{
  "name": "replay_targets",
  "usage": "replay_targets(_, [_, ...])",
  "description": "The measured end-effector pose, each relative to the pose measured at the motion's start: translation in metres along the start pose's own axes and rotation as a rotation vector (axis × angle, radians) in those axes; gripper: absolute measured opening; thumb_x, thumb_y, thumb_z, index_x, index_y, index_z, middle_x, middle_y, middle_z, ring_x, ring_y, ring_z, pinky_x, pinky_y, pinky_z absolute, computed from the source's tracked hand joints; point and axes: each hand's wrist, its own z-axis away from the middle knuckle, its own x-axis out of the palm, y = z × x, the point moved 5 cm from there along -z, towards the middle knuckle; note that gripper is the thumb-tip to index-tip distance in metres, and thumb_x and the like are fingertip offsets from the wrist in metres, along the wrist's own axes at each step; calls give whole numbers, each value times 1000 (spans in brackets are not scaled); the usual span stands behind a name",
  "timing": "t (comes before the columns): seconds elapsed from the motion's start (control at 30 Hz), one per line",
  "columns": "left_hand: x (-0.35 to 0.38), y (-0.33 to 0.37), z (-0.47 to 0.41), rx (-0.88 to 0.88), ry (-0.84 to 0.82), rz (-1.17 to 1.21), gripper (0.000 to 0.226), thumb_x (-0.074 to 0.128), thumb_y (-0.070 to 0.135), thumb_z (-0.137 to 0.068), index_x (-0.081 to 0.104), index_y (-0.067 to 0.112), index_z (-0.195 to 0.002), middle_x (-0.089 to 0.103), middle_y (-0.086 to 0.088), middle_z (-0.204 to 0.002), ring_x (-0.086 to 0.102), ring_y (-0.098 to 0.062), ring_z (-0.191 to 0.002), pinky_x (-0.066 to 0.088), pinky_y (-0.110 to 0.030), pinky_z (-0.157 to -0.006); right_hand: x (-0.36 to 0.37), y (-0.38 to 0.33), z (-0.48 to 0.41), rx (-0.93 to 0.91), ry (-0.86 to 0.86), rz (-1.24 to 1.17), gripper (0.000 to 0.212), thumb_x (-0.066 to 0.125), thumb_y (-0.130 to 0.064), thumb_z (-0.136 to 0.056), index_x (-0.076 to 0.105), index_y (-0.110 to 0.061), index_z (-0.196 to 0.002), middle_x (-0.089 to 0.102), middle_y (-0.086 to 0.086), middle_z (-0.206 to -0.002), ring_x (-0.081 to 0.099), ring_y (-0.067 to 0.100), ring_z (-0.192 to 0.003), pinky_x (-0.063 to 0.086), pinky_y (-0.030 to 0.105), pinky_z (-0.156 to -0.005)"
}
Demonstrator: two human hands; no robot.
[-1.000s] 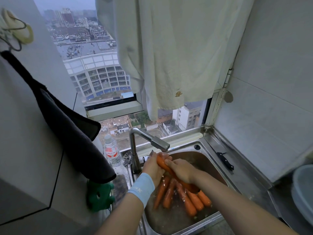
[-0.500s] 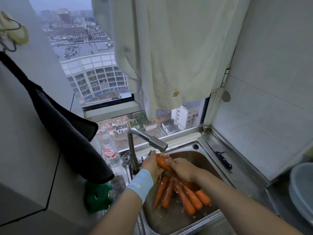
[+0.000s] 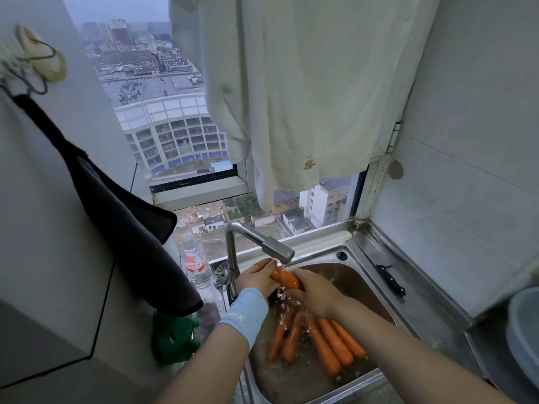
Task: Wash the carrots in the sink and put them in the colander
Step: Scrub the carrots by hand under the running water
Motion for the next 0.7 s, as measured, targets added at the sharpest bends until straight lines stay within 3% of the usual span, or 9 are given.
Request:
replay_targets(0.07, [-1,1,0,33,3,-67,7,74,3,-88,72,10,-87,71,-15,-97,69,-30,-98,60,-36,-86,1,-1,1,-30,62,181,39,59,-42,-96,49,-37,-133,60,-7,-125,58,20,-116,46,48,-102])
replay_targets(0.13, [-2,4,-1,81,-23,-180,5,71,5,-90,70,10,-92,70,-13,-98,68,-27,-96,60,-26,-73,3,-3,2,-64,98,348,44,51,-39,-101,40,-33,-143,56,-2,-131,54,24,-119,43,49,-102])
replay_targets(0.2, [-4,7,-4,155,-48,-421,6,72,10,-91,69,12,-96,68,-8,-92,66,-20,-82,59,-23,-67,5,-6,3,-88,98,414,42,48,-43,-102,39,-30,-141,56,1,-127,55,25,-114,44,48,-99])
replay_targets(0.27, [-8,10,-10,191,-74,-642,9,73,18,-90,70,15,-98,70,-8,-83,62,-18,-68,59,-28,-69,8,-8,3,-120,98,468,40,47,-46,-101,42,-28,-136,58,2,-122,57,26,-110,46,45,-94])
replay_targets(0.33, [-13,11,-16,193,-70,-727,11,75,25,-89,70,17,-96,73,-9,-78,64,-18,-62,60,-28,-70,8,-12,3,-132,93,517,39,47,-51,-101,46,-25,-131,61,3,-118,60,26,-106,48,43,-90])
replay_targets(0.43, [-20,12,-18,188,-16,-633,21,77,31,-87,70,11,-93,74,-11,-81,72,-24,-72,63,-38,-77,9,-26,-1,-142,128,541,52,41,-62,-101,50,-21,-132,67,4,-114,66,27,-103,52,42,-86])
replay_targets(0.53, [-31,11,-20,198,113,-485,28,76,36,-86,67,10,-82,72,-13,-86,71,-31,-85,62,-46,-79,13,-46,-10,-182,117,569,55,45,-59,-101,54,-14,-129,67,8,-119,66,27,-110,51,40,-87])
replay_targets(0.7, [-35,9,-5,95,-21,-244,10,69,18,-94,63,10,-97,69,-16,-102,70,-30,-97,62,-29,-64,21,-53,-12,-206,-9,522,38,51,-36,-104,45,-11,-133,57,13,-131,59,31,-119,47,43,-93])
